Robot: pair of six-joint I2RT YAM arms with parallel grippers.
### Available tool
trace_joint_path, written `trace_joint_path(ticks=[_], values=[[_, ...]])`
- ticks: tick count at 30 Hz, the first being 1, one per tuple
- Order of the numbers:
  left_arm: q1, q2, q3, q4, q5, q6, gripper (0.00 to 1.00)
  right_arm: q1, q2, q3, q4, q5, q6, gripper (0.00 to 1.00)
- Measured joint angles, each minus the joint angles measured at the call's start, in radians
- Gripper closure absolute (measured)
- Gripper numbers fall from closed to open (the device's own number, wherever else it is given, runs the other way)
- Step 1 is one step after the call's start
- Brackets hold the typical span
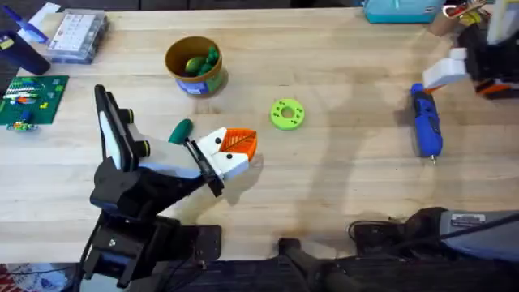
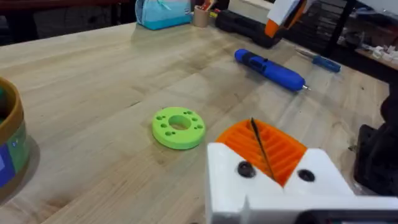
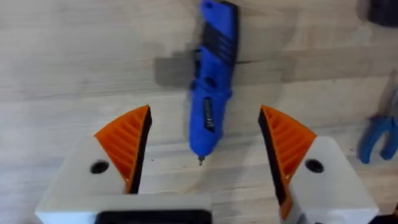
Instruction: Pick up the gripper from the table and insert it into the empty holder that is missing its gripper. Then pick up a screw, insert it into the mounting hole, and use the screwdriver to tighten it. Finally, clean up the table by picking up the vegetable and placing it into the bucket.
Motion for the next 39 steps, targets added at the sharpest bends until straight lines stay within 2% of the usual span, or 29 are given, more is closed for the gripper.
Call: trace_joint_path(ticks=[5, 9, 12, 18, 24, 32, 39], values=[[0.000, 0.000, 0.000, 0.000, 0.000, 0.000, 0.986, -0.094, 0.004, -0.015, 0.073, -0.077, -0.025, 0.017], [0.000, 0.000, 0.000, 0.000, 0.000, 0.000, 0.986, -0.108, 0.028, -0.020, 0.112, -0.168, -0.033, 0.017], [0.000, 0.000, 0.000, 0.000, 0.000, 0.000, 0.986, -0.106, 0.049, -0.021, 0.125, -0.185, -0.048, 0.017], [0.000, 0.000, 0.000, 0.000, 0.000, 0.000, 0.986, -0.080, 0.104, -0.032, 0.126, -0.133, -0.067, 0.017], [0.000, 0.000, 0.000, 0.000, 0.000, 0.000, 0.986, -0.026, 0.161, -0.107, 0.172, -0.055, -0.055, 0.017], [0.000, 0.000, 0.000, 0.000, 0.000, 0.000, 0.986, -0.025, 0.185, -0.211, 0.290, -0.012, -0.016, 0.017], [0.000, 0.000, 0.000, 0.000, 0.000, 0.000, 0.986, -0.025, 0.215, -0.232, 0.346, -0.009, -0.009, 0.017]])
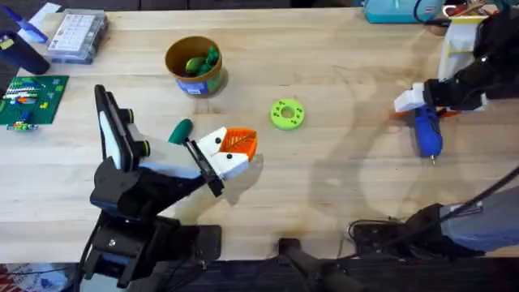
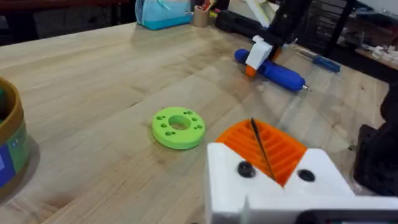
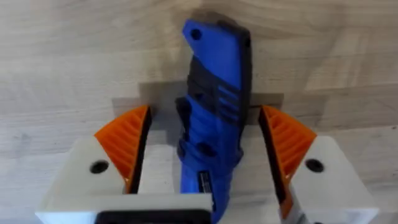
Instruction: Pick up the gripper from the table and insert it into the empty holder that is missing its gripper. Then pick up a screw, insert it into the mounting hole, and use the screwdriver to tighten it. Finally, clean up the table by picking up the vegetable and placing it into the bucket.
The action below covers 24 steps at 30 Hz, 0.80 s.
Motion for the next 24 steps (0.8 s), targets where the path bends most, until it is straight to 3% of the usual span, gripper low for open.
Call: trace_joint_path(ticks=[24], values=[[0.000, 0.000, 0.000, 0.000, 0.000, 0.000, 0.986, 0.001, 0.018, 0.005, 0.058, -0.009, 0.006, 0.017]])
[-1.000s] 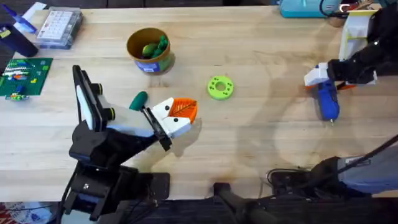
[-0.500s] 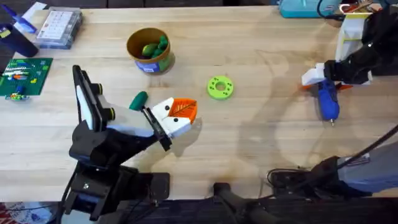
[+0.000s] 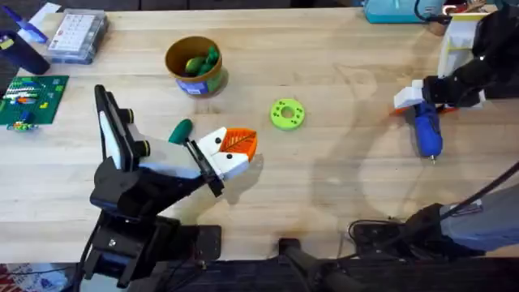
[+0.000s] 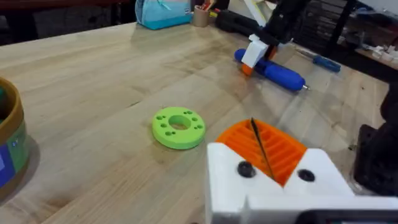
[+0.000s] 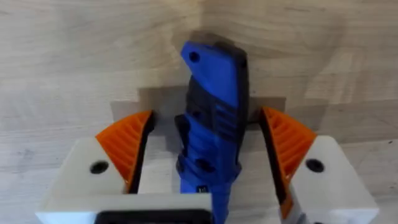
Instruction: Pick up the gripper from the table and insert it into the empty holder that is missing its gripper. Then pick up a screw, insert it into the mounting hole, and use the screwdriver to tighten it. Finally, clean up the table by picking up the vegetable and placing it into the bucket.
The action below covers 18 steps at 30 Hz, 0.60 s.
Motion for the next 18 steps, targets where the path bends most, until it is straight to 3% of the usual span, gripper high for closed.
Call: trace_joint_path(ticks=[11, 18], values=[[0.000, 0.000, 0.000, 0.000, 0.000, 0.000, 0.986, 0.000, 0.000, 0.000, 0.000, -0.002, 0.002, 0.038], [0.000, 0.000, 0.000, 0.000, 0.000, 0.000, 0.986, 0.000, 0.003, 0.000, 0.026, 0.000, 0.015, 0.299]])
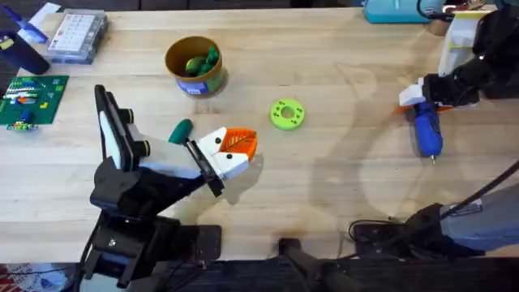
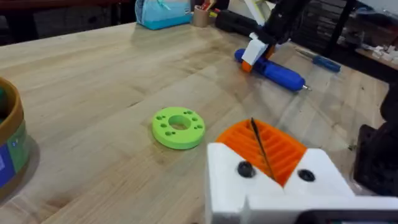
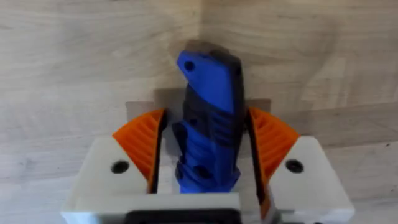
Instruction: Pick up the gripper from the table and insert it into the empty holder that is missing its gripper. Then pick up a screw, insert it into the mounting hole, and use the screwdriver to tighten it. Finally, clean up the table by picking up the vegetable and placing it into the bucket.
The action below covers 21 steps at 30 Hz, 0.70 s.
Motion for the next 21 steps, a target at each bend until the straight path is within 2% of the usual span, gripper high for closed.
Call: trace_joint_path(ticks=[7, 11, 12, 21], values=[[0.000, 0.000, 0.000, 0.000, 0.000, 0.000, 0.986, 0.000, 0.004, 0.000, 0.015, 0.016, 0.000, 0.662], [0.000, 0.000, 0.000, 0.000, 0.000, 0.000, 0.986, -0.002, 0.012, 0.001, 0.027, 0.026, -0.002, 0.946], [0.000, 0.000, 0.000, 0.000, 0.000, 0.000, 0.986, -0.002, 0.013, 0.001, 0.028, 0.027, 0.000, 0.974], [0.000, 0.000, 0.000, 0.000, 0.000, 0.000, 0.986, -0.002, 0.011, 0.006, 0.008, 0.027, 0.001, 0.974]])
